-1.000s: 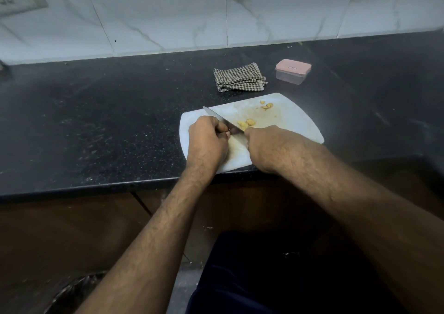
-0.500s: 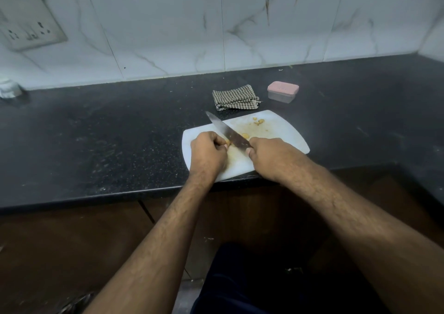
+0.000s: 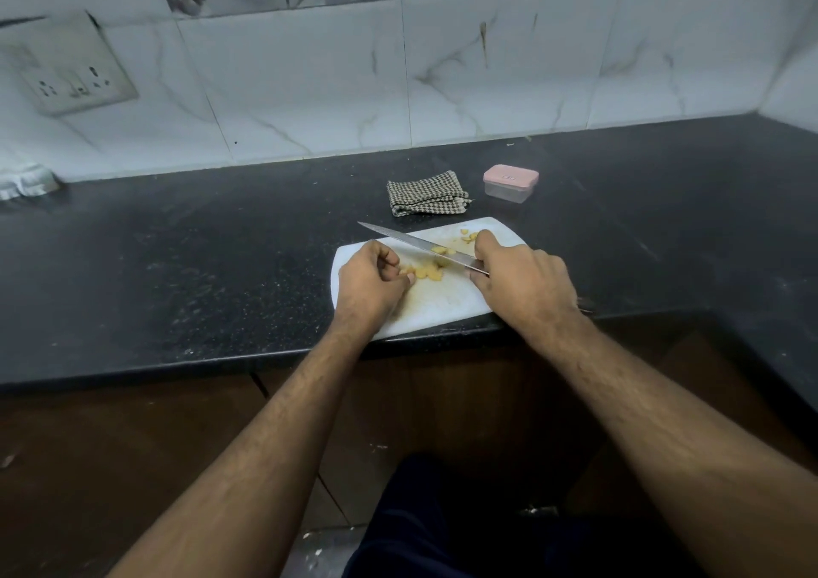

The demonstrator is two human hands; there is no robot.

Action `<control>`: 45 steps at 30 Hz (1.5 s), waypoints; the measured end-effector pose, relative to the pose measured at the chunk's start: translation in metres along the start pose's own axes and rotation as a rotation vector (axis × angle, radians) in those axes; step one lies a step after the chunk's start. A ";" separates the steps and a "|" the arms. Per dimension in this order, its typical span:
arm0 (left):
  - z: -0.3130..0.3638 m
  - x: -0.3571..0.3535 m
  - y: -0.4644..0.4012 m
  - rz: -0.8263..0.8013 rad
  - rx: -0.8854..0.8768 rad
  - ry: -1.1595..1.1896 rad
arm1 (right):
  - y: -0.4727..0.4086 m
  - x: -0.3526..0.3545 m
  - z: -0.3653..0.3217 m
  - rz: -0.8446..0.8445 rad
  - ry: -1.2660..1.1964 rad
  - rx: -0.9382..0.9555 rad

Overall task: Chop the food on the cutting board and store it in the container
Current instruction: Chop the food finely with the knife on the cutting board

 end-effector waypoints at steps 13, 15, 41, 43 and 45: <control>-0.006 -0.008 -0.018 -0.049 -0.056 -0.078 | -0.033 -0.034 0.013 0.158 -0.054 0.047; -0.004 -0.010 -0.016 -0.055 -0.082 -0.093 | -0.035 -0.035 0.014 0.152 -0.053 0.041; -0.002 -0.014 -0.018 -0.111 -0.161 -0.253 | -0.031 -0.031 0.014 0.126 -0.047 0.045; -0.002 -0.014 -0.018 -0.101 -0.158 -0.255 | -0.032 -0.032 0.014 0.130 -0.045 0.045; -0.001 -0.014 -0.017 -0.085 -0.148 -0.229 | -0.032 -0.032 0.014 0.137 -0.049 0.046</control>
Point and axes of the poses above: each hand's wrist, its own y-axis away from the middle knuckle, its own x-axis out of the back of the hand, z = x × y, the point moved 1 cm from there along -y, towards the middle knuckle, and after that the axes turned 10 degrees about -x, right-handed, at the moved point
